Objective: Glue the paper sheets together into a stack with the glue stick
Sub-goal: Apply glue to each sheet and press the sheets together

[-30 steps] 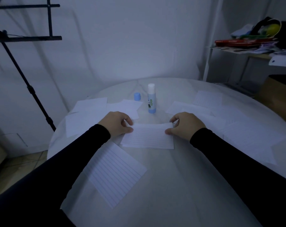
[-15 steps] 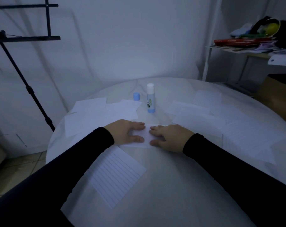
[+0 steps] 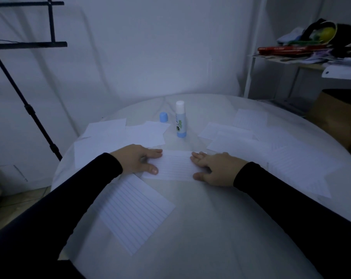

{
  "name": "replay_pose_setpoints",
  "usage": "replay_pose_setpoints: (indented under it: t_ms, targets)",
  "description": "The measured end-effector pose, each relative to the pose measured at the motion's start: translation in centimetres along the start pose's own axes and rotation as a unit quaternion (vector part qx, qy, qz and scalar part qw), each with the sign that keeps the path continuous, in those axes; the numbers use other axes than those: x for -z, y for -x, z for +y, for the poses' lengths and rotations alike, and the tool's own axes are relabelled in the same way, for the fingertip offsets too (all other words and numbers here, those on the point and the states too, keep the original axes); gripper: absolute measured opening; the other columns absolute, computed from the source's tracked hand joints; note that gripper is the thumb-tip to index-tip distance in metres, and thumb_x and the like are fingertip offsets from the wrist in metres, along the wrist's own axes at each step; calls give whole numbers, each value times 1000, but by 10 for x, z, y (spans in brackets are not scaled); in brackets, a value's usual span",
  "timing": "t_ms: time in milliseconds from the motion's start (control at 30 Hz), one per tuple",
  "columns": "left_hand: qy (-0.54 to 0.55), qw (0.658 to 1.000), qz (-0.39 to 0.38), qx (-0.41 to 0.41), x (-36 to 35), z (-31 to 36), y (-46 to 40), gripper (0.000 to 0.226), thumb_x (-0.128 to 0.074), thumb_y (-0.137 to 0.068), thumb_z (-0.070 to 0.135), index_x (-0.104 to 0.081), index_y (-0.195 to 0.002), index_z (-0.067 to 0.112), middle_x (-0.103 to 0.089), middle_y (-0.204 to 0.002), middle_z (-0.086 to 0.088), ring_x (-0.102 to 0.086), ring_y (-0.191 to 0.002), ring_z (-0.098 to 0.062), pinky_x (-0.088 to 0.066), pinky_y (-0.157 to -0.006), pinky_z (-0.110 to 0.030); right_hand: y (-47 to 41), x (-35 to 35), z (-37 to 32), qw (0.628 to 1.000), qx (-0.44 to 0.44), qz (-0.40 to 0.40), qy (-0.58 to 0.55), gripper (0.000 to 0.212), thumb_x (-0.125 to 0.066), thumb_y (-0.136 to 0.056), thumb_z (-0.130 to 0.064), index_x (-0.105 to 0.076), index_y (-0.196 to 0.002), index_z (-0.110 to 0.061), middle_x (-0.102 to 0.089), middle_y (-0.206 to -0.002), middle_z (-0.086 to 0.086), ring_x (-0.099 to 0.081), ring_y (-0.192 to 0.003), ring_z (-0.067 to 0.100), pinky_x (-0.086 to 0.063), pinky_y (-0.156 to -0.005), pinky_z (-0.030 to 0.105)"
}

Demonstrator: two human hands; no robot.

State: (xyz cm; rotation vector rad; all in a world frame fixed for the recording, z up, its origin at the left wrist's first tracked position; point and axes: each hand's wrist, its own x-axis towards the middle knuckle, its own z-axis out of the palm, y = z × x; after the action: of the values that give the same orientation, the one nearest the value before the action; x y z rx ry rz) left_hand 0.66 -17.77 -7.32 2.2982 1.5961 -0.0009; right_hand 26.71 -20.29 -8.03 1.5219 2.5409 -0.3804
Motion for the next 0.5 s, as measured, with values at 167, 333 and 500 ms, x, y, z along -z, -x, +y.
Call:
replay_pose_setpoints:
  t_ms: [167,333,500]
  targets:
    - [4,999,42,15,7,9,7,62,-72,-79,44,-51,-136,31,-47,-142,15,-42,-132,-9,-29,-110,-24,-1,6,-9,998,-10,60,17,64,-48,-91,-50,-28,-147,-26,-21,-156,-12,-23,-142,13,-12,-117,42]
    - [61,996,64,11,29,11,29,36,-82,-67,43,-67,-98,36,-69,-89,17,-64,-86,-3,-42,-77,-16,-12,2,-26,985,24,161,-58,55,-55,-86,-53,-50,-134,-25,-41,-145,-10,-34,-135,9,-24,-112,30]
    - [32,996,-25,79,22,-3,47,48,-90,-52,44,-66,-93,40,-62,-96,17,-59,-82,-6,-44,-76,-19,-18,1,-31,988,-23,142,-46,69,-58,-80,-60,-43,-138,-27,-34,-149,-2,-33,-136,18,-28,-111,36]
